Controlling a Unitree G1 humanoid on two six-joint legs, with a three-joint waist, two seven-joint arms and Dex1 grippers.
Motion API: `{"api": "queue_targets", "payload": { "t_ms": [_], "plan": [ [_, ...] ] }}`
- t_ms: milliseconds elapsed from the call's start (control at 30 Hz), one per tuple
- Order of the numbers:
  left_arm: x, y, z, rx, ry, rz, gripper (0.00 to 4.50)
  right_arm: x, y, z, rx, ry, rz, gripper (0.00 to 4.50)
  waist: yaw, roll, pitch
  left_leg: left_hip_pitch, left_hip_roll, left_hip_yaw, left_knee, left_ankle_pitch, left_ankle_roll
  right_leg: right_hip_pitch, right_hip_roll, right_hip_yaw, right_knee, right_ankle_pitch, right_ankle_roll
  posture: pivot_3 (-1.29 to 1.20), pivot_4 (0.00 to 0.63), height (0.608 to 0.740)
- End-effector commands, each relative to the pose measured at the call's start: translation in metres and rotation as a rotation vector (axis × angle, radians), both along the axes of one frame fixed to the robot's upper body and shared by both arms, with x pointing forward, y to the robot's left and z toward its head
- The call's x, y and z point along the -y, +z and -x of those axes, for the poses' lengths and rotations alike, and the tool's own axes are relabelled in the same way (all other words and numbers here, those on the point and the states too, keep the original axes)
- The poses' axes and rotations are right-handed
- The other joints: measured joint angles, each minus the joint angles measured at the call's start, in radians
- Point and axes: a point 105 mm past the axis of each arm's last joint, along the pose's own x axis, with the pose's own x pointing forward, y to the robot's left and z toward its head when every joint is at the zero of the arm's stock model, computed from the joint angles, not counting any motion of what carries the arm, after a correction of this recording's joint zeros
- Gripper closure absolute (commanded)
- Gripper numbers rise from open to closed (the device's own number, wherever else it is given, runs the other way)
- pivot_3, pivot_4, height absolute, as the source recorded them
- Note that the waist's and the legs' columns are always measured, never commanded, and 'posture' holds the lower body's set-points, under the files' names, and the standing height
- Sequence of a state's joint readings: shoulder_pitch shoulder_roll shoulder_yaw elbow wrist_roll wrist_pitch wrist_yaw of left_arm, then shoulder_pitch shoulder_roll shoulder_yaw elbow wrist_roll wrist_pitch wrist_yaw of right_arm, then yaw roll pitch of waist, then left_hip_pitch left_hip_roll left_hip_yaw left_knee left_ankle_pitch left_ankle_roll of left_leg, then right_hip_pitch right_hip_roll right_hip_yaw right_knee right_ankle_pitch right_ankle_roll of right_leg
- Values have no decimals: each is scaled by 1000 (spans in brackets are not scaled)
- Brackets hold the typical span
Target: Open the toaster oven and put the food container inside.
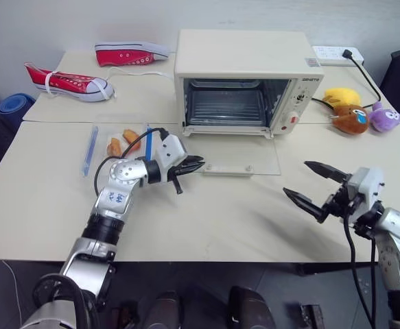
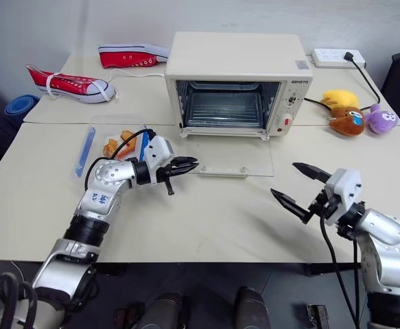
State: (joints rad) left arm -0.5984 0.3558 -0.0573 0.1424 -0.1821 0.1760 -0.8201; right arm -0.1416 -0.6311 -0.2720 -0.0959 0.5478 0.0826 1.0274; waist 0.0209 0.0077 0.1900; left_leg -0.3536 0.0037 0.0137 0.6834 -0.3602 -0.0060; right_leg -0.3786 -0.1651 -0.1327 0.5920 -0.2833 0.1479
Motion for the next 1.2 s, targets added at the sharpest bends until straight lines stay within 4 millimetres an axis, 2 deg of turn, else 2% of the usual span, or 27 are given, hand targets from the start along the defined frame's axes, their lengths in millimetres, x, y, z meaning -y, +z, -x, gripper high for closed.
{"api": "queue_targets", "payload": {
  "t_ms": [33,133,233,300,367,467,533,600,633,733,833,1000,1100,1200],
  "plan": [
    [-36,42,27,110,60,150,2657,-9,21,2,79,84,11,0,-5,0,0,0,0,0,0,0,0,0,0,0,0,0,0,0,150,740],
    [-84,50,57,127,174,246,1732,-13,24,0,117,132,35,0,-12,0,0,1,1,0,0,0,0,0,0,0,0,0,0,0,150,740],
    [-141,35,85,90,383,238,821,-19,26,-4,142,183,27,0,-21,0,0,1,1,-1,0,0,0,1,0,0,-1,0,0,0,150,740],
    [-181,19,112,41,568,249,154,-27,25,-4,168,232,35,0,-23,0,0,1,1,-1,-1,0,0,1,0,0,-1,0,0,0,150,740],
    [-204,4,134,-7,685,238,19,-31,25,-4,188,259,33,0,-21,0,0,1,1,-1,0,-1,0,1,0,0,-1,0,0,0,150,740],
    [-222,-16,160,-81,789,222,19,-35,23,-4,216,279,38,0,-5,-1,1,1,1,-1,1,-1,0,2,0,0,-2,0,0,0,150,740],
    [-221,-21,166,-121,801,232,19,-36,21,-4,227,289,47,0,9,-1,1,1,1,-1,1,-1,0,2,0,0,-2,0,0,0,150,740],
    [-213,-31,165,-264,831,283,19,-36,19,-3,225,300,58,0,15,-2,1,1,0,-2,1,-1,0,2,0,0,-2,0,-1,0,150,740],
    [-204,-29,160,-314,832,289,19,-36,19,-2,224,312,75,0,16,-2,1,1,0,-3,1,-1,0,2,0,0,-2,0,-1,0,150,740],
    [-183,-5,134,-368,853,445,19,-34,20,0,203,325,103,0,6,-1,1,1,1,-4,1,-2,0,2,0,1,-1,0,-1,0,150,740],
    [-162,-5,114,-551,841,508,19,-35,19,1,185,331,117,0,3,-1,1,2,2,-11,1,-1,-1,2,-1,1,0,0,-2,0,150,740],
    [-151,-3,91,-779,992,664,19,-40,22,3,182,340,124,0,-14,-1,1,3,2,-10,0,-2,-1,1,0,5,0,0,-2,0,150,740],
    [-148,-5,76,-852,1091,748,19,-42,24,3,172,332,122,0,-10,-1,1,3,1,-10,0,-2,-1,2,0,5,0,0,-2,0,150,740],
    [-137,-7,65,-884,1111,767,19,-44,26,4,168,324,123,0,-2,-1,1,3,0,-9,1,-2,-1,2,0,5,0,0,-2,0,150,740]
  ]
}}
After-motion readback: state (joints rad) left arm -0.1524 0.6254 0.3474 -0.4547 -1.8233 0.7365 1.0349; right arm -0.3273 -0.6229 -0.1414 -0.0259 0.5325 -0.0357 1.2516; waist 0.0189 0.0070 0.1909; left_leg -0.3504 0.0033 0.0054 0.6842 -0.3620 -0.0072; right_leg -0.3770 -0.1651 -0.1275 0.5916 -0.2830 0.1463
